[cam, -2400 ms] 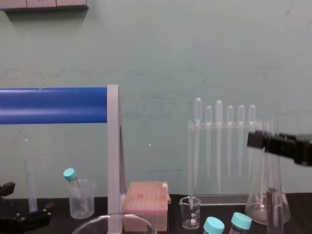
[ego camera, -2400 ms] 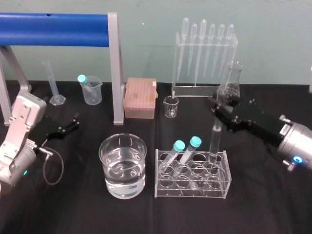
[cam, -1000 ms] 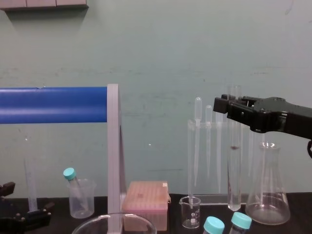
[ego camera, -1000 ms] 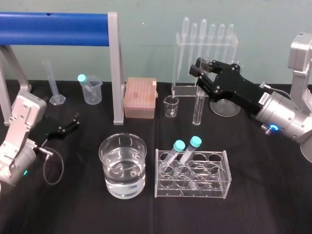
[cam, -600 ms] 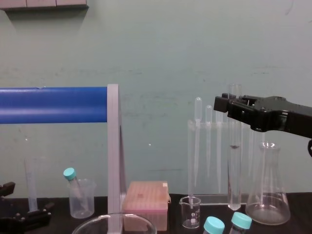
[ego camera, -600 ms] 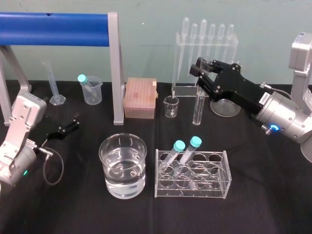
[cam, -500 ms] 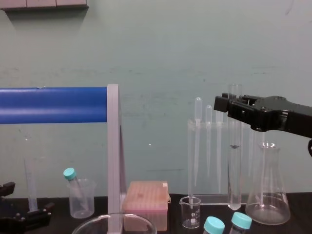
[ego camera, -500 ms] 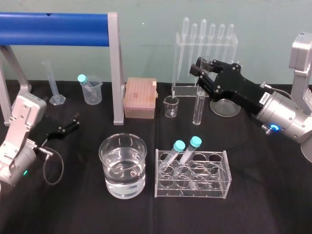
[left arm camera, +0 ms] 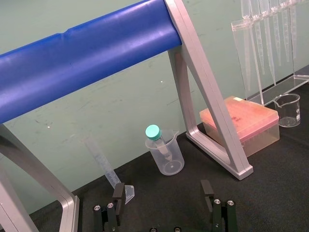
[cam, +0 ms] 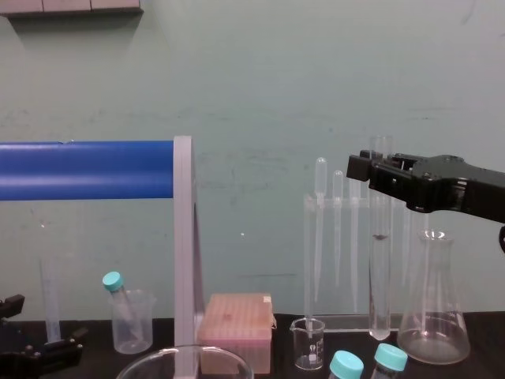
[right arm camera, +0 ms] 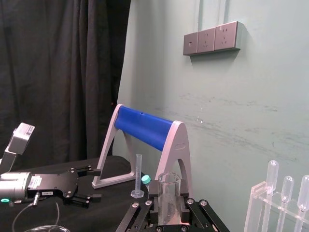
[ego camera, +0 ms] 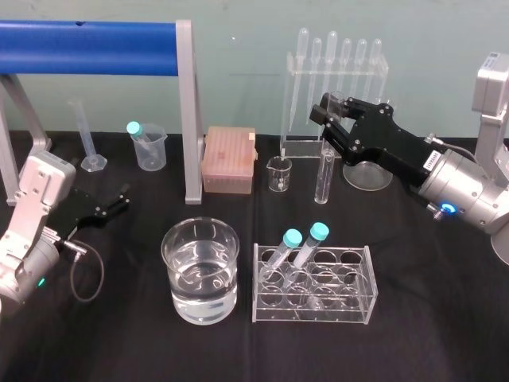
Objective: Hold the test tube with one hand and immerse one end into the beaker, then return it to the test tube rack.
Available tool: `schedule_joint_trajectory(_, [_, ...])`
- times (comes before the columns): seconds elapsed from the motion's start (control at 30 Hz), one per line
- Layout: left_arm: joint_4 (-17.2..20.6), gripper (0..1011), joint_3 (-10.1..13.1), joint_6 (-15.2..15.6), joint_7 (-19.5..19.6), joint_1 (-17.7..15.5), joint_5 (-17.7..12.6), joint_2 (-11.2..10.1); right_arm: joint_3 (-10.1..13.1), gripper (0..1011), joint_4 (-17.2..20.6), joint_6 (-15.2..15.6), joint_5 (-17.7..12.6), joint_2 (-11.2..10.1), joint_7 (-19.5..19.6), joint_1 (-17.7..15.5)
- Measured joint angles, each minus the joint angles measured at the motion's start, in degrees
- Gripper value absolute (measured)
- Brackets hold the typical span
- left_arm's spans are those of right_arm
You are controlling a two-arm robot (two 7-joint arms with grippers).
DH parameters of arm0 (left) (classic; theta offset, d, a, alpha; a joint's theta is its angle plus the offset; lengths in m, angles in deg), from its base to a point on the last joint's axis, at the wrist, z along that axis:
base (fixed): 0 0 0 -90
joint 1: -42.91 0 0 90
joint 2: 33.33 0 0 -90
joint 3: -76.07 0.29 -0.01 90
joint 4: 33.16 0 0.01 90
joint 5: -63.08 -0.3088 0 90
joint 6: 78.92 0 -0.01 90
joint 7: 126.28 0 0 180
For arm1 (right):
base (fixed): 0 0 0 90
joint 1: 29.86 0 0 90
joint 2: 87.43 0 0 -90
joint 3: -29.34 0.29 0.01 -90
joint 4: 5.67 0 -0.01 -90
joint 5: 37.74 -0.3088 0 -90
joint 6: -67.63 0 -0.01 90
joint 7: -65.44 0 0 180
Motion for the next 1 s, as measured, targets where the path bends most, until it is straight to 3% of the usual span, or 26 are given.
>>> schedule_joint_trajectory(1.0, [0.0,1000,0.0,0.0,0.0,0.0,0.0,0.0,0.0,228,0.0,0.0,0.0,0.0,0.0,0.0])
